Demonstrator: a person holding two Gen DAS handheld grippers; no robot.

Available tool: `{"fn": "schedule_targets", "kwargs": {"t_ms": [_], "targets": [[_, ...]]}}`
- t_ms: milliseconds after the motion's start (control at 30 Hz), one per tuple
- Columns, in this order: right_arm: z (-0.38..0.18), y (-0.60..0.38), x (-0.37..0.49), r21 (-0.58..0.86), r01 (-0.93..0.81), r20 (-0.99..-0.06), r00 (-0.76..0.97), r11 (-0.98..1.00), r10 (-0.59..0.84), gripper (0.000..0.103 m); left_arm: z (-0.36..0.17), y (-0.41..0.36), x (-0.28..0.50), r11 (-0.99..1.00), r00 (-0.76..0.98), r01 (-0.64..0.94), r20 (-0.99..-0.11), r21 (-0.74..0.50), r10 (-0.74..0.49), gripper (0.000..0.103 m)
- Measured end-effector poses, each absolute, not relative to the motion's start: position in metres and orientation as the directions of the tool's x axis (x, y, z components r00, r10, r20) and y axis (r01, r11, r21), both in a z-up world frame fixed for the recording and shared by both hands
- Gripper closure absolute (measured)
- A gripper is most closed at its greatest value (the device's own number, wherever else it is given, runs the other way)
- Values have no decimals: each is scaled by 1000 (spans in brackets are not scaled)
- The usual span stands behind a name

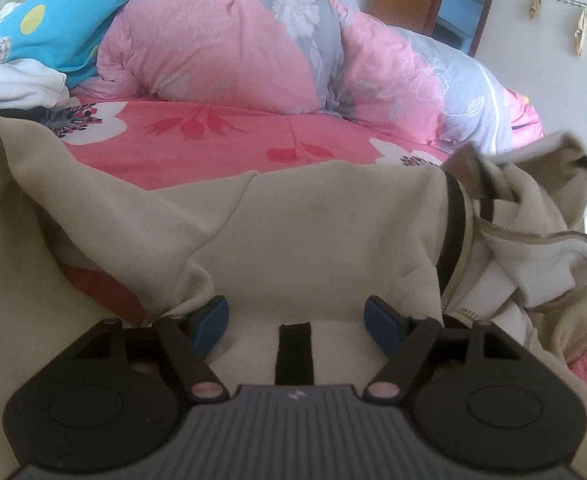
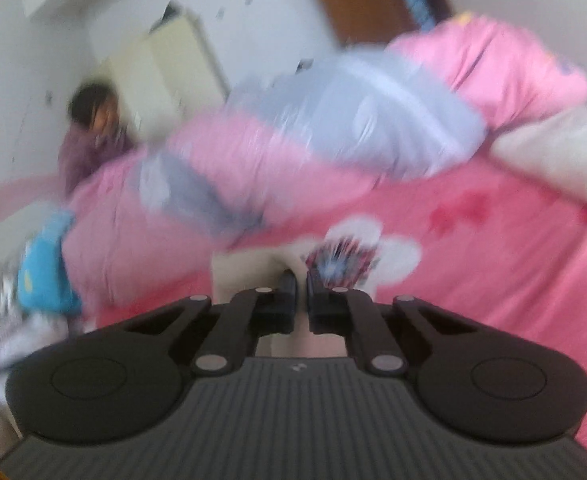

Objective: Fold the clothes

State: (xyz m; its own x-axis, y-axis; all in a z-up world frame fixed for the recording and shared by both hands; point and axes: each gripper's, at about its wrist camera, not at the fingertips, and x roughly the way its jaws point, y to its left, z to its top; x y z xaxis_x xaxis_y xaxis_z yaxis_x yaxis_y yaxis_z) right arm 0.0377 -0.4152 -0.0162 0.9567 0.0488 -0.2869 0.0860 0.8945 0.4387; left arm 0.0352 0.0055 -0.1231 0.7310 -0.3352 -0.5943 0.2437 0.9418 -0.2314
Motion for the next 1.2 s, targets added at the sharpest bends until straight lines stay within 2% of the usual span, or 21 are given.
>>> {"fn": "schedule_targets", "kwargs": {"t_ms": [233,367,433,500,633,767,867,933,1033,1100,1200], "targets": [[19,-471,-12,471,189,-173,978,862,-120,100,-123,4,35,944,733,244,-596,-221,-329,27],[26,-498,-57,476,326,-97,943,817,-319,103,-123,4,35,945,733,243,-596,-218,-326,27],[25,-515,-76,488,377,-90,919,787,-384,103,-123,3,34,946,734,242,-596,-218,-325,27],[17,-532,-83,504,413,-149,907,759,-394,103,-123,3,34,946,735,241,-596,-217,-324,27],[-3,-537,-85,493,434,-272,900,754,-340,101,-124,3,34,946,735,240,-596,-218,-323,27],[-11,-515,-74,503,360,-302,925,786,-230,100,-123,3,34,946,734,240,-597,-217,-323,27],[-5,-488,-58,499,245,-305,948,831,-96,94,-123,3,34,946,735,240,-596,-217,-323,27],[2,-461,-45,470,142,-307,952,871,11,73,-123,4,34,946,735,240,-595,-218,-324,27],[14,-411,-30,386,-55,-320,928,921,190,59,-124,4,33,945,736,240,-593,-220,-325,27],[16,-371,-26,300,-197,-336,894,933,296,55,-124,4,33,945,737,241,-591,-221,-327,27],[16,-313,-24,167,-385,-380,824,908,420,41,-125,5,33,944,738,243,-589,-223,-329,27]]}}
